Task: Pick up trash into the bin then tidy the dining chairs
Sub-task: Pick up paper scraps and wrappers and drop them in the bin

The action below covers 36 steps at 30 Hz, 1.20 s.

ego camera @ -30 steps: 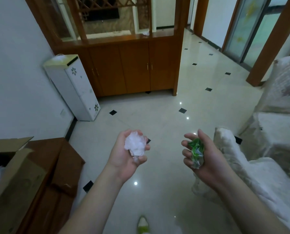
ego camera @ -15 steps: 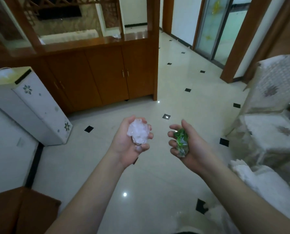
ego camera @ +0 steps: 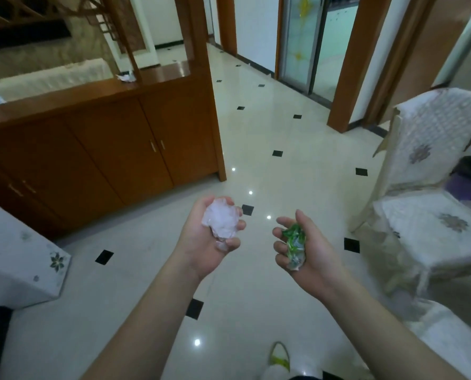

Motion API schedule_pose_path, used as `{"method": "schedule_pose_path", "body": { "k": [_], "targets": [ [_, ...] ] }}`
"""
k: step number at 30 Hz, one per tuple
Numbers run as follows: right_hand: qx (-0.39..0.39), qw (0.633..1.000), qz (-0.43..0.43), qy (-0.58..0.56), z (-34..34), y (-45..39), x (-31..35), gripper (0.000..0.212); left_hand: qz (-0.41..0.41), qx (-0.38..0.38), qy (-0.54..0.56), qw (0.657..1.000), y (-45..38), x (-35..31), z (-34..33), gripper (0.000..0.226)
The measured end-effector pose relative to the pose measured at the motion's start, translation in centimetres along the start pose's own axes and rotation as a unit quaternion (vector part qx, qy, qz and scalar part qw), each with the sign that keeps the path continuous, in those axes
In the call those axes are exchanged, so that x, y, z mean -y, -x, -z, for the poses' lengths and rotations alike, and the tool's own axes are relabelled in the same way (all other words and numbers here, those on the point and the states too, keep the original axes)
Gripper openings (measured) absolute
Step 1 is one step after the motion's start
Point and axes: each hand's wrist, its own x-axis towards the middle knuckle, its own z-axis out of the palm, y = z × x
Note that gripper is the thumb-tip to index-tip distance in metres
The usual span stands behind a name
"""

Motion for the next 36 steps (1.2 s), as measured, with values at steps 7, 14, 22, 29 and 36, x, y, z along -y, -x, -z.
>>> {"method": "schedule_pose_path", "body": {
  "k": [7,14,22,29,36],
  "targets": [
    [-0.019,1.000,-0.002,-0.017,0.5,-10.2,9.2,0.033,0.017,0.021,-0.008,1.000,-11.8,-4.5,-5.0,0.023],
    [-0.025,0.999,0.013,-0.026,0.5,-20.7,15.1,0.031,0.020,0.016,-0.007,1.000,-22.7,-8.9,-6.4,0.021],
    [-0.035,0.998,0.043,0.001,-3.0,-34.9,22.1,0.031,0.033,0.073,0.012,0.997,-37.2,-16.3,-7.1,0.023],
    [-0.067,0.991,0.113,-0.026,-3.2,-43.8,30.6,0.032,0.075,0.128,-0.046,0.988,-50.4,-21.4,-11.6,0.025],
    [-0.126,0.980,0.142,-0.056,3.4,-50.4,38.9,0.032,0.132,0.225,-0.082,0.962,-63.5,-20.1,-21.0,0.021]
  ]
}}
